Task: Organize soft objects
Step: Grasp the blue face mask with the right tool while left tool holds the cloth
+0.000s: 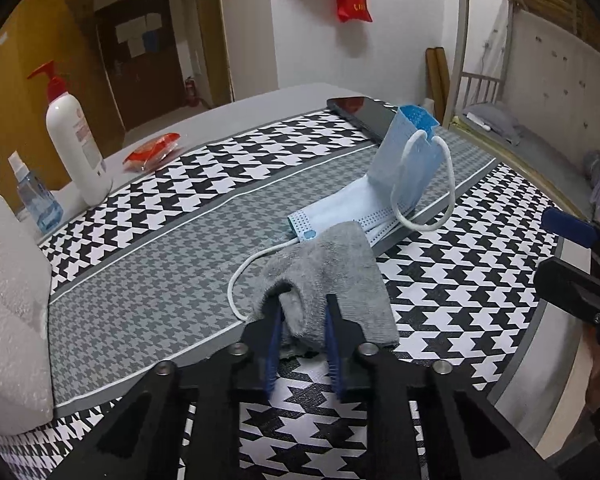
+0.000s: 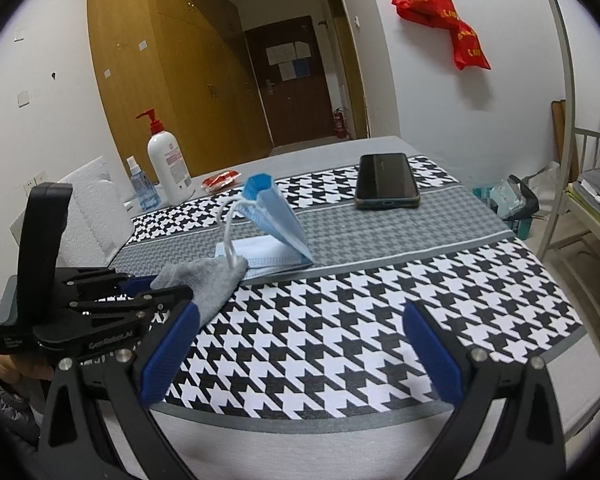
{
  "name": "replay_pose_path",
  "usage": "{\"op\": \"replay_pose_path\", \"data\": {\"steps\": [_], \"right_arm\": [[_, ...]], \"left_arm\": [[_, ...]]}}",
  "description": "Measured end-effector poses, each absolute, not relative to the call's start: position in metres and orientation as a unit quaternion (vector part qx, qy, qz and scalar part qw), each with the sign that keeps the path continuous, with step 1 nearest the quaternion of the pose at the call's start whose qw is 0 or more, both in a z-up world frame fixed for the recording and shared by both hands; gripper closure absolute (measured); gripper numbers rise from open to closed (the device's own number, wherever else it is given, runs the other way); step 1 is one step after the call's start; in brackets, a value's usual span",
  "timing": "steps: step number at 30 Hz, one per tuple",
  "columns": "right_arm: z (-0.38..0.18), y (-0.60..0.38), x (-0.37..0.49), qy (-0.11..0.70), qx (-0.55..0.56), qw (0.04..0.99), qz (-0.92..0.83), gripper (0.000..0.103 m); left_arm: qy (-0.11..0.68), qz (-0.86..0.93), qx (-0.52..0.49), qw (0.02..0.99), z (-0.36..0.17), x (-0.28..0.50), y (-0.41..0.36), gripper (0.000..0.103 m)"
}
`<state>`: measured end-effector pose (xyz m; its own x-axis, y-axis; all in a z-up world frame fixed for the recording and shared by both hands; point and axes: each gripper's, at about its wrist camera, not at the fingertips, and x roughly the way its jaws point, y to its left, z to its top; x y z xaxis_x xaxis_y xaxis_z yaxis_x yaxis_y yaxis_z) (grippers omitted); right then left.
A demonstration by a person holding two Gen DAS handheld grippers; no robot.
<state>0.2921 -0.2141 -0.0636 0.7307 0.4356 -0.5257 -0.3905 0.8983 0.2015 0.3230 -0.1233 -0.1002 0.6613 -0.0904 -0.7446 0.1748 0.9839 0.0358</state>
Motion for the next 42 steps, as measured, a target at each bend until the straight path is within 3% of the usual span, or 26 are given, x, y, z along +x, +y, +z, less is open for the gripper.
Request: {"op": "replay_pose_path", "data": {"steps": [14,42], "right_arm": [[-0.05,-0.203,0.285,0.284,0.029,0.932,0.224,0.0],[-0.047,-0.151,0.34,0.333,-0.009,0.913,0.235,0.002]], "left_arm": [[0.332,-0.101,0.032,0.937,-0.049,0.274,-0.102,0.086],[0.332,-0.05,-0.011,0.942,-0.056,0.264,-0.059,0.086]]}}
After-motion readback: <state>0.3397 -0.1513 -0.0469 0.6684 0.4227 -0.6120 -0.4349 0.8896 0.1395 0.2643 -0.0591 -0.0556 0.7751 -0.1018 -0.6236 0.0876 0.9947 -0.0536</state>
